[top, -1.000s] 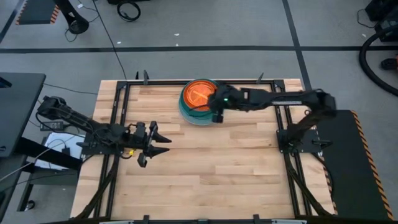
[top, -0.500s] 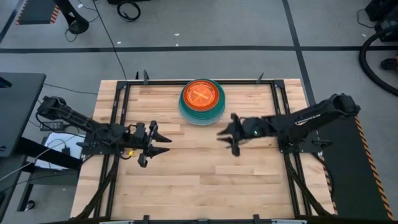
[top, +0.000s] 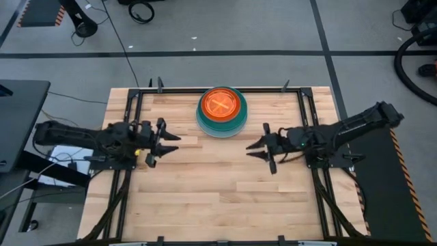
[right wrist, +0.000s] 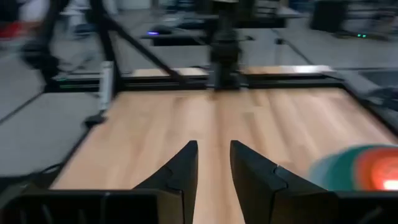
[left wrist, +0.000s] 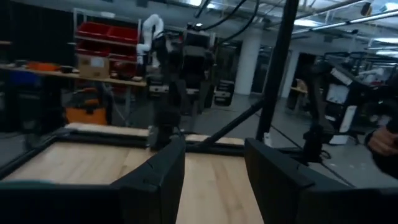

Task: Stack plastic plates
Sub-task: Return to Home Position

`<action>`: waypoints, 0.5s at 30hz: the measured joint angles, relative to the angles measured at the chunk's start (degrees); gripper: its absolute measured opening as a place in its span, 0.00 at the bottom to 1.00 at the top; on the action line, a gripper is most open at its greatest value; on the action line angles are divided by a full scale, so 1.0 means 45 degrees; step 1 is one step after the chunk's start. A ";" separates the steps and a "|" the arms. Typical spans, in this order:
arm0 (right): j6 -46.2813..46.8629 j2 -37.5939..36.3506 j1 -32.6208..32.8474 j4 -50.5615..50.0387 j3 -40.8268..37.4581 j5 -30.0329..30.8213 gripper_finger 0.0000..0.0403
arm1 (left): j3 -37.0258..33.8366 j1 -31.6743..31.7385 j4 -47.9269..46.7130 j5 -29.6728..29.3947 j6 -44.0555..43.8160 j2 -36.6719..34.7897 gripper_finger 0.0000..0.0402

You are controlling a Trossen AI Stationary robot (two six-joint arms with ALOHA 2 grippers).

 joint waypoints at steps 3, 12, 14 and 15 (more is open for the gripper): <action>-0.0159 0.0194 -0.0451 0.0030 0.0000 0.0077 0.25 | -0.0666 0.0777 -0.0455 0.0039 -0.0306 -0.0989 0.43; -0.1345 0.0102 -0.0775 0.2347 -0.0541 0.0061 0.18 | -0.1904 0.2105 -0.0675 0.1311 -0.0437 -0.3268 0.43; -0.1346 0.0079 -0.0748 0.3709 -0.1241 0.0019 0.15 | -0.1907 0.2310 -0.1183 0.1440 -0.0195 -0.3508 0.43; -0.1322 0.0079 -0.0747 0.4303 -0.1636 0.0014 0.14 | -0.1927 0.2424 -0.1520 0.1470 -0.0182 -0.3612 0.43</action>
